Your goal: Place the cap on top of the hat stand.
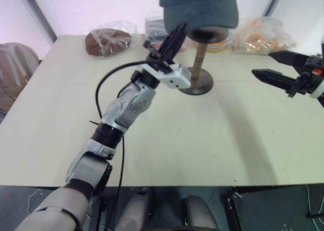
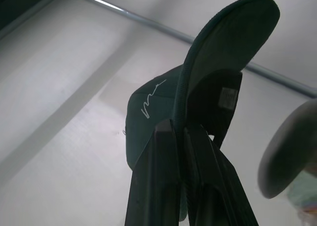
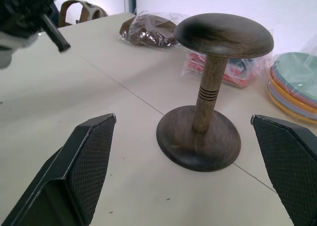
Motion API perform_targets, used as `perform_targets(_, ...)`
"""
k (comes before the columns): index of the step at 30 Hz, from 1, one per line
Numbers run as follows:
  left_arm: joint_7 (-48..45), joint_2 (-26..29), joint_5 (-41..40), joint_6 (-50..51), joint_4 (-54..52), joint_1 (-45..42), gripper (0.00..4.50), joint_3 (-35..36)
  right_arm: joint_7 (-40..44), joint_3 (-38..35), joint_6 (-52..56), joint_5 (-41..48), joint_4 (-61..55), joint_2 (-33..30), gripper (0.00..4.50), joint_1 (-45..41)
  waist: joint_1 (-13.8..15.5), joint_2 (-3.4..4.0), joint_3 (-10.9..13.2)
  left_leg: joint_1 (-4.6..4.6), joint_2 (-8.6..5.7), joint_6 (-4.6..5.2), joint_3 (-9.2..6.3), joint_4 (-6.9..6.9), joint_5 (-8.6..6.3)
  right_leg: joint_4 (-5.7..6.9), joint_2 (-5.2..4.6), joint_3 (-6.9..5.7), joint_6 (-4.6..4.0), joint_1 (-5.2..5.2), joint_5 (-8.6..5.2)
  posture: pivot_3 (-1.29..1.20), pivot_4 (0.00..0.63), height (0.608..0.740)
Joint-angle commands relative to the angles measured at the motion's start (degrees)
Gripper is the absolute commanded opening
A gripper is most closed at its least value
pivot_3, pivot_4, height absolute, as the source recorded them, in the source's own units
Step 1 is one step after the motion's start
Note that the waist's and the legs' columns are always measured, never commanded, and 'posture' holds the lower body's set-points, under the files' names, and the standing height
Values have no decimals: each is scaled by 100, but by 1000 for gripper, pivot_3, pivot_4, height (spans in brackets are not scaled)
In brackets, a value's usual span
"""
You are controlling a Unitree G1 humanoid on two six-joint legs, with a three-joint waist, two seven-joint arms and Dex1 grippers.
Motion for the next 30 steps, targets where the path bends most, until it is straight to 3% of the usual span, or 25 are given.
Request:
perform_targets(1, 215, -70, 175, -193, 71, -75, 41, -144, -146, -429, 211, 399, -129, -36, 4500, -192, 1, -1, 1, 0, 0, 0, 0, 1, 0, 0, 0, 0, 0, 0, 0, 0, 150, 740)
perform_targets(8, 456, -148, 394, -263, 405, 49, 41, -342, -556, -967, 1085, 1426, -140, 70, 4500, -264, 1, -2, 1, 0, 0, 1, 0, 0, 0, 0, -1, 0, 0, 0, 0, 0, 150, 740)
perform_targets(16, 671, -161, 514, -233, 658, 142, 41, -473, -1624, -1537, 1710, 2683, -734, 778, 4500, 256, 7, -3, 1, 0, 1, 2, -1, 1, -1, 2, -2, 1, 0, 2, 0, 0, 150, 740)
perform_targets(22, 866, -231, 619, -246, 1047, 164, 41, -590, -2291, -1679, 1715, 3432, -1346, 1113, 4500, 975, 1, -2, 1, -1, 0, 4, 1, 5, -2, 5, -2, 2, 0, 1, 0, 0, 150, 740)
perform_targets(30, 1031, -278, 827, -326, 1503, 84, 41, -910, -2887, -1645, 1498, 4017, -1564, 1033, 4500, 1285, -1, -4, 2, 0, 0, 5, 2, 5, -1, 7, -1, 2, 1, 2, 0, 0, 150, 740)
